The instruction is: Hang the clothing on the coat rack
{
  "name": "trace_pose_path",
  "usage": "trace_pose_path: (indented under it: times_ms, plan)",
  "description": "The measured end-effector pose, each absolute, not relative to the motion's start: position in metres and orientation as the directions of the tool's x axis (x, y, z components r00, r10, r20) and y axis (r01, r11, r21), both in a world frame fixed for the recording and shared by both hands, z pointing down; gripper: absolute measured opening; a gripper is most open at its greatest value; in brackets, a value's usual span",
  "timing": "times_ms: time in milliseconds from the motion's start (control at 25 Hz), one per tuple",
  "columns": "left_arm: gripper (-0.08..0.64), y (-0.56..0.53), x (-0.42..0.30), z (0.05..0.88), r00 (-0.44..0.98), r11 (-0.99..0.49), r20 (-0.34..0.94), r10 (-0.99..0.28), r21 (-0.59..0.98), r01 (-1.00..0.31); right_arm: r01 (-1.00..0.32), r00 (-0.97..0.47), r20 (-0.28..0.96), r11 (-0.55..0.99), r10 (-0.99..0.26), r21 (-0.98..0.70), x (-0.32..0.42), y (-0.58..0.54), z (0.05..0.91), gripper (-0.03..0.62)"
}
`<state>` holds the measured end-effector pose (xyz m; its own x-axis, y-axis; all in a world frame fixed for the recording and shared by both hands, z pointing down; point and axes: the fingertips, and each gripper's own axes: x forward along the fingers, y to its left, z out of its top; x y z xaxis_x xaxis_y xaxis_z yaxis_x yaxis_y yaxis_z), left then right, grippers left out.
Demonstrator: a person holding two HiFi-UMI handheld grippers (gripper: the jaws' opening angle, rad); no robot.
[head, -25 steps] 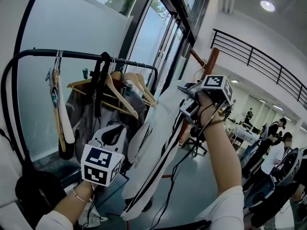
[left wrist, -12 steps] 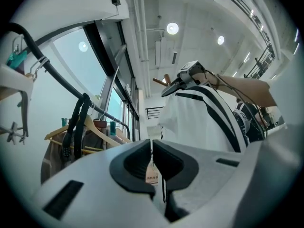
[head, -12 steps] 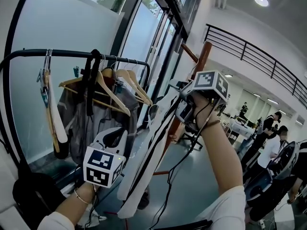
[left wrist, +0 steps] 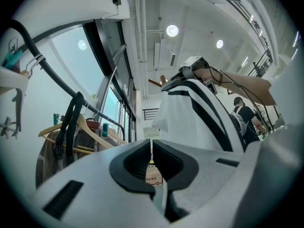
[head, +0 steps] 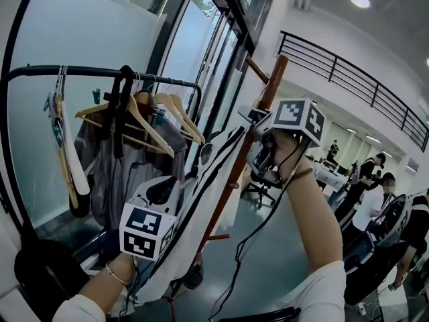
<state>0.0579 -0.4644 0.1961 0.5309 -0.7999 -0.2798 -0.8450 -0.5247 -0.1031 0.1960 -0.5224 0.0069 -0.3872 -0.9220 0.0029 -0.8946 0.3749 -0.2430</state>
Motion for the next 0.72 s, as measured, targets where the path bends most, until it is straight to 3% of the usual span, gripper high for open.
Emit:
trace_pose_path:
  times_ms: [720]
  plan:
    - [0.018, -0.436, 0.058, 0.217, 0.502, -0.498, -0.240, -0.831, -0.084, -0.863, -0.924, -0.357, -0.121, 0.369, -0.926, -0.100, 0.219, -0.484, 0.002, 0.242]
